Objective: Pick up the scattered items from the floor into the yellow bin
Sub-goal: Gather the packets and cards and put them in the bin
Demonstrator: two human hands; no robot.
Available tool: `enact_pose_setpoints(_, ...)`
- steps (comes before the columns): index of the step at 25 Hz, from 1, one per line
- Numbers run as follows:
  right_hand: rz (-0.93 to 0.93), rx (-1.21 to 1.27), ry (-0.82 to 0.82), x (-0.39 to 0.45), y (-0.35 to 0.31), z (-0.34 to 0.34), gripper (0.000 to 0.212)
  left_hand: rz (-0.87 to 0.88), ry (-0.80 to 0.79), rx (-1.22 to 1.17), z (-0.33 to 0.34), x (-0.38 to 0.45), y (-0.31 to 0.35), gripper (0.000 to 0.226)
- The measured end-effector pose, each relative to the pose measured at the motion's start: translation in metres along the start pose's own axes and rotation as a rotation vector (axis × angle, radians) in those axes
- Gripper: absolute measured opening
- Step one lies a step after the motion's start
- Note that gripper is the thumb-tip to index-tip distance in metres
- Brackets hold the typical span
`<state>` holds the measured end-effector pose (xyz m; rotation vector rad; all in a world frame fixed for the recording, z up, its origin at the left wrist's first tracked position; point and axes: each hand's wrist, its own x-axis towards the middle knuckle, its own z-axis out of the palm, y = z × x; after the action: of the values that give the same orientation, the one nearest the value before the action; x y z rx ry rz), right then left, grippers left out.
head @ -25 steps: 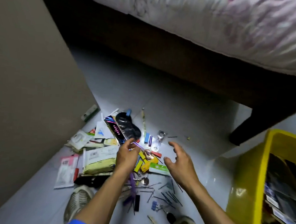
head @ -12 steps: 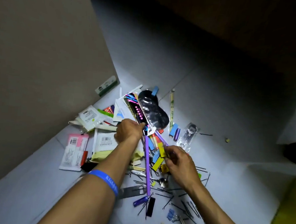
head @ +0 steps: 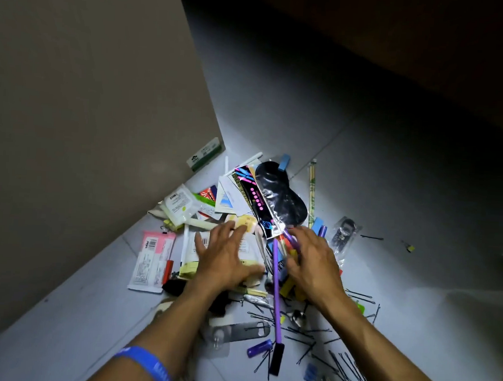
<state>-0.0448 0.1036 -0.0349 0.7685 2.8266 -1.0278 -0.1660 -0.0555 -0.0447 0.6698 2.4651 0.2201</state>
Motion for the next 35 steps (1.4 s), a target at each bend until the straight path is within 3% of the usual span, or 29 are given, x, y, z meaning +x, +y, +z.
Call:
enact_pose_setpoints(2, -0.011, -0.143, -0.086, 0.025, -0.011, 0.006, 0.063, 0.055, -0.097, 0.124, 0.0, -0.003, -0.014, 0.109)
enact_pose_setpoints(6, 0.077, -0.25, -0.22, 0.063, -0.017, 0.024, 0.087, 0.041, -0.079, 0.223, -0.004, 0.01, -0.021, 0.119)
enact_pose_setpoints(8, 0.052, -0.338, -0.149, 0.069, -0.018, 0.029, 0.064, 0.05, -0.063, 0.259, -0.008, 0.015, -0.021, 0.115)
enact_pose_setpoints(10, -0.032, -0.313, 0.025, 0.067, -0.019, 0.028, 0.019, 0.072, -0.04, 0.293, -0.011, 0.011, -0.021, 0.105)
enact_pose_setpoints(12, -0.069, -0.157, 0.068, 0.06, -0.017, 0.019, 0.012, 0.041, 0.043, 0.22, -0.012, 0.0, -0.016, 0.098)
enact_pose_setpoints(15, 0.007, 0.282, 0.165, 0.037, -0.021, -0.006, 0.02, -0.072, 0.162, -0.105, -0.027, -0.023, -0.006, 0.103)
enact_pose_setpoints(17, 0.125, 0.693, 0.203, 0.014, -0.028, -0.03, 0.026, -0.143, 0.189, -0.503, -0.044, -0.038, 0.005, 0.099)
enact_pose_setpoints(20, 0.228, 1.074, 0.24, -0.021, -0.039, -0.067, 0.016, -0.243, 0.251, -1.124, -0.066, -0.062, 0.035, 0.046)
enact_pose_setpoints(22, 0.249, 1.214, 0.285, -0.046, -0.045, -0.095, 0.019, -0.305, 0.13, -1.403, -0.079, -0.08, 0.065, 0.028)
enact_pose_setpoints(24, 0.244, 1.312, 0.344, -0.071, -0.044, -0.125, 0.018, -0.264, -0.096, -1.649, -0.089, -0.098, 0.1, 0.033)
enact_pose_setpoints(26, 0.218, 1.391, 0.388, -0.093, -0.04, -0.154, 0.014, -0.199, -0.226, -1.797, -0.094, -0.108, 0.134, 0.039)
enact_pose_setpoints(29, 0.176, 1.481, 0.472, -0.136, -0.023, -0.196, 0.007, -0.064, -0.449, -1.823, -0.091, -0.128, 0.193, 0.045)
enact_pose_setpoints(35, 0.198, 1.444, 0.814, -0.243, 0.035, -0.249, 0.019, 0.162, -0.903, -1.686, -0.053, -0.185, 0.305, 0.054)
